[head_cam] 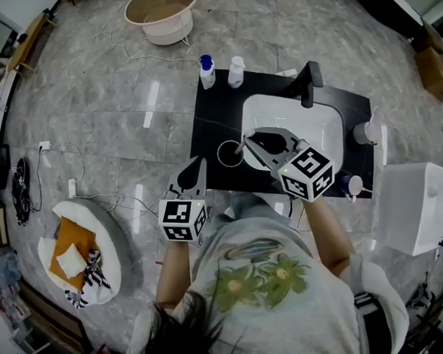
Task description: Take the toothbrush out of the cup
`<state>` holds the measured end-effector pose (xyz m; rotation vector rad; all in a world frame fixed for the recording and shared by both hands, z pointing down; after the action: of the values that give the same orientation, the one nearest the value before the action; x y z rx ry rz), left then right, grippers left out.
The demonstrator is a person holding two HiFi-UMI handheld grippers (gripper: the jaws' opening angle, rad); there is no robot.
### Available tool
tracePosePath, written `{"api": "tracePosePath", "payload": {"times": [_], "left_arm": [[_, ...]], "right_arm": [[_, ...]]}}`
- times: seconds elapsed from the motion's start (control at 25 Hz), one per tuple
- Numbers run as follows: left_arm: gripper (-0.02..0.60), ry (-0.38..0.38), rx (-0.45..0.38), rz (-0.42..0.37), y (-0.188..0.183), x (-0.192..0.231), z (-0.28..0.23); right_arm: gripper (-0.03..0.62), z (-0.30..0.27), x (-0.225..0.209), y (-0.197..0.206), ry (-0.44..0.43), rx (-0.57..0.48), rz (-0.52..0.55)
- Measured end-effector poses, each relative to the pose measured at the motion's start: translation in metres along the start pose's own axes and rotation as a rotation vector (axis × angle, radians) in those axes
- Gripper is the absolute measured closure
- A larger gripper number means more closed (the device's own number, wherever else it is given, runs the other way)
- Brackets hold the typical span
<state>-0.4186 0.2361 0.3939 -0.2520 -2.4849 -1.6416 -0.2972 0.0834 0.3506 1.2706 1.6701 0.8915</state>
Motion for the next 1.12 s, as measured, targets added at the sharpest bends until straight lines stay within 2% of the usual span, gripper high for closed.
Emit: {"api": "tracePosePath", "payload": {"times": [0.36, 0.64, 0.92, 1.12], "left_arm": [[0.563, -0.007, -0.008, 0.005, -0.001, 0.001, 0.007], [0.563, -0.002, -0.008, 0.012, -0.005, -0.002, -0.005], [0.563, -0.013, -0.003, 0.020, -0.010, 0.004, -0.016], [0.563, -0.031, 0.004, 0.035, -0.013, 0.013, -0.024]], "right_arm": [[0.539, 0.014, -0.004, 0.004, 0.012, -0.002, 0.018], [0.539, 0.005, -0.027, 0.005, 0.026, 0.039, 0.039], [0.539, -0.034, -0.050, 0.004, -0.009, 0.128, 0.087], [0.539, -0.078, -0.065, 0.013, -0.048, 0.250, 0.093]]}}
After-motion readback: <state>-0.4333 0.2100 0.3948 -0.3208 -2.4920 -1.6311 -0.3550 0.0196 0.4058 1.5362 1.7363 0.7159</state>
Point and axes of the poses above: the fingertips, and each gripper's own axes: z backward along the fingers, x to its left, y out of its underside, the point moved 7 cm from there along z, backward along the fingers, and after that the axes turned 6 degrees about y, right-handed, at the moved point
